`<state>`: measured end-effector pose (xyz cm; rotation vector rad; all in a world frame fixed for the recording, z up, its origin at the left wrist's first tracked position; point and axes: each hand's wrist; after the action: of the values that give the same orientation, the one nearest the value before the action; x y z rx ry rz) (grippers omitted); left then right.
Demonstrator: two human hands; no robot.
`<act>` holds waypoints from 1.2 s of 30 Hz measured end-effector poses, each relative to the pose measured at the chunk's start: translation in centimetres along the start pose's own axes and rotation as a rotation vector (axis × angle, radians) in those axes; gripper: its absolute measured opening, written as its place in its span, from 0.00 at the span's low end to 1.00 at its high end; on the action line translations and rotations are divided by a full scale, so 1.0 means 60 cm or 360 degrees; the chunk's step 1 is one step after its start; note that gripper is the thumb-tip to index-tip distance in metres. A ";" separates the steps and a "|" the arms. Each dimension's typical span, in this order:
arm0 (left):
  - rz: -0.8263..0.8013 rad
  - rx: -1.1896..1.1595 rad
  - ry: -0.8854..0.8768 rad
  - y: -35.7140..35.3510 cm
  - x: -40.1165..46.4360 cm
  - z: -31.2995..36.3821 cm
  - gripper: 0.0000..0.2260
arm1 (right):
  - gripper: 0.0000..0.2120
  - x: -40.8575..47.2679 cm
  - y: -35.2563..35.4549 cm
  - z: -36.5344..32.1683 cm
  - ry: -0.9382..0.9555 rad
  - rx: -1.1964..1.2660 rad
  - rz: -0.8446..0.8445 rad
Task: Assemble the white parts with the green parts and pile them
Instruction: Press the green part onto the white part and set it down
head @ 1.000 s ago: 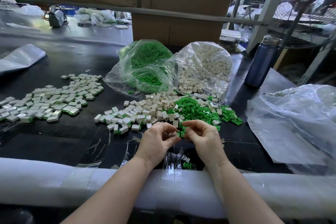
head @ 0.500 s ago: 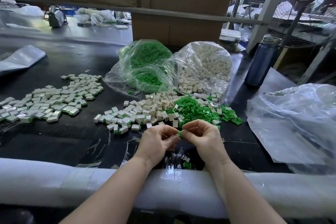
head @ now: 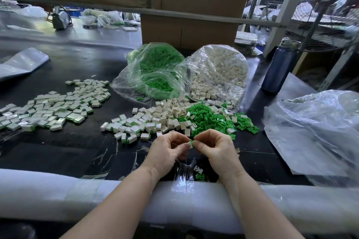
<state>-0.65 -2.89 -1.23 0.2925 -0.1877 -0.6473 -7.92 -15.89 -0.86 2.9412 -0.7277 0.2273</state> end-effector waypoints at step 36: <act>-0.0069 0.0401 -0.0085 -0.003 -0.004 0.000 0.03 | 0.12 0.000 0.005 0.003 -0.0154 -0.0040 -0.0117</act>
<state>-0.97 -2.89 -1.30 0.5230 -0.3159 -0.6758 -8.05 -16.15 -1.00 2.9658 -0.6272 0.0696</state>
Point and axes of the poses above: each hand's wrist, its own x-axis towards the middle knuckle, its own y-axis out of the back of the hand, z = x × y, and after that the axes turned 8 degrees about x, right-handed
